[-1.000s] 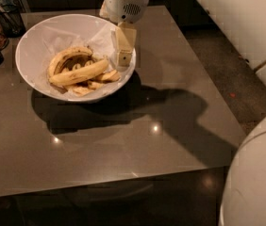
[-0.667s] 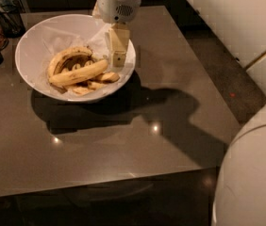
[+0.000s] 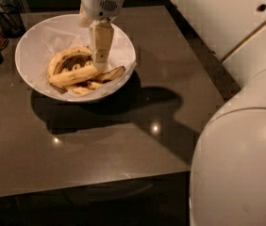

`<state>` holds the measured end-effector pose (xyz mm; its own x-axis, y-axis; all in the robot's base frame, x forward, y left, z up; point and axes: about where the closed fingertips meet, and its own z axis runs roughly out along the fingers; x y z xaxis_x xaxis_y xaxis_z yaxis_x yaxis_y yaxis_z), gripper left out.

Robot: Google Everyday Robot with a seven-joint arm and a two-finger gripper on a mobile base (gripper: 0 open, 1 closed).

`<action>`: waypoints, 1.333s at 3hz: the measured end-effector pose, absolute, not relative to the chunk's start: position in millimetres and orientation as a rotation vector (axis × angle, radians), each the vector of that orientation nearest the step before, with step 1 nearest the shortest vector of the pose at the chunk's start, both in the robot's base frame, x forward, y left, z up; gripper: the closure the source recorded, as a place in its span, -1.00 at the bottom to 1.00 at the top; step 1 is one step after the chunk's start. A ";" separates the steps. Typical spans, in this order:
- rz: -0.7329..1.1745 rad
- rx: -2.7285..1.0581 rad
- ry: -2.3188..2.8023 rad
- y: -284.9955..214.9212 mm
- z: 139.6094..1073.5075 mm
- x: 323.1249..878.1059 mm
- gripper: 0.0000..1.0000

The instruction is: Pick banana from white bowl

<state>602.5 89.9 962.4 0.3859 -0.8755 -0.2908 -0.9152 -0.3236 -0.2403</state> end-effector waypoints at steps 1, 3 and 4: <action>0.168 -2.301 1.550 100.2 957.7 605.1 -0.30; 0.219 -2.325 1.579 107.0 931.6 608.4 -0.22; 0.230 -2.331 1.588 107.4 924.5 608.5 -0.20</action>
Offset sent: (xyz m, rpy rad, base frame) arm 0.0006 0.0073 -0.0294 -0.0469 0.0925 0.0098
